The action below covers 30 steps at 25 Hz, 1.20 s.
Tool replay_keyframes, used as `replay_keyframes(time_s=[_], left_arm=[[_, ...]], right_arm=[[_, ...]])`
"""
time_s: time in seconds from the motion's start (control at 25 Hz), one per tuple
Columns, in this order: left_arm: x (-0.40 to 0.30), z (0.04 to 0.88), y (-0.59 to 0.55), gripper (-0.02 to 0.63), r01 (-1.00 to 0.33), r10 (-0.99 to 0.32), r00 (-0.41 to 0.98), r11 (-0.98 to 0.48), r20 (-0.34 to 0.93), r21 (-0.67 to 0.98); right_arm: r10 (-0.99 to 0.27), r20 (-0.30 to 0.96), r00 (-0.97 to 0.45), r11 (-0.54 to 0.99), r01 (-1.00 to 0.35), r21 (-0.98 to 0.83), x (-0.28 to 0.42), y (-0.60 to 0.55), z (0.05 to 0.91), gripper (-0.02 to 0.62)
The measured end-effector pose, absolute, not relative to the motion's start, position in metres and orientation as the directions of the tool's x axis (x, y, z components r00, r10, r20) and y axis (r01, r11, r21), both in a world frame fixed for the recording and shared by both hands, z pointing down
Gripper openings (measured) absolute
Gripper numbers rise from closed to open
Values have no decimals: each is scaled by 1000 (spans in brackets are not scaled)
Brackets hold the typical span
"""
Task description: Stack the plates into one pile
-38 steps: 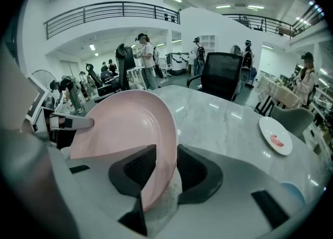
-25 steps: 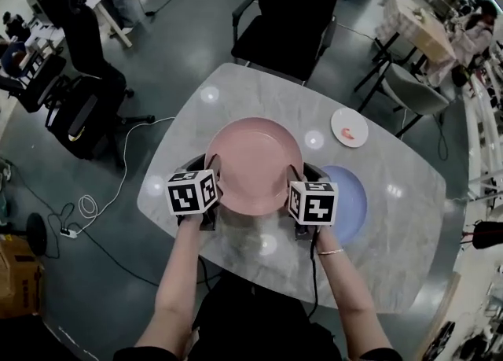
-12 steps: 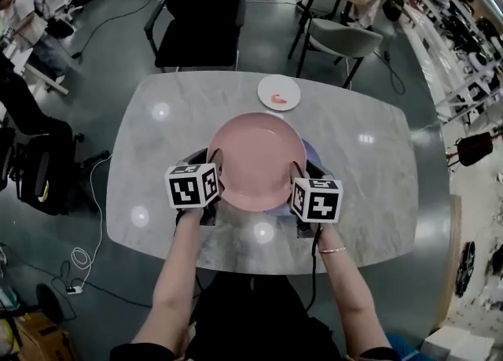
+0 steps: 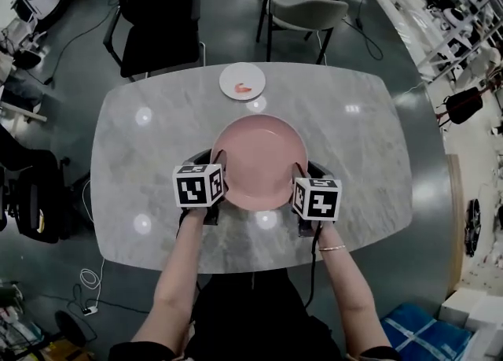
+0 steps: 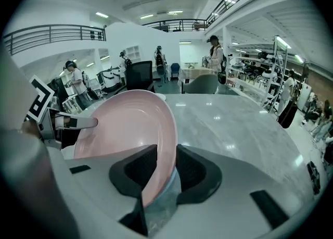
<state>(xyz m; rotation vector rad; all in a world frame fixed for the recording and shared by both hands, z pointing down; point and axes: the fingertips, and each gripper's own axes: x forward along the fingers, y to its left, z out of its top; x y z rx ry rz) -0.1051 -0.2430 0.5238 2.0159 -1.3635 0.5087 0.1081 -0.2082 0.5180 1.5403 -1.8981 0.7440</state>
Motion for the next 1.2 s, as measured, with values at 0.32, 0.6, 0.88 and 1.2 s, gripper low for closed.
replay_keyframes(time_s=[0.32,0.6,0.88,1.2], left_arm=[[-99,538,-244,98,-935,-671,355,-251,651,250],[-97,547,-249,98,-947,-685,315,-273,657,169],[-96,546,-250,103,-948,-694,287,-303,660,94],[-95,547,-248,112,-951,-703,269,-303,659,64]], right_arm=[[-650,743,-157,181,-982,-49,116,-209,538,101],[-642,752,-149,183,-982,-38,117,-212,555,101],[-646,751,-136,185,-983,-19,117,-214,559,98],[-665,736,-125,176,-984,-8,124,-213,558,94]])
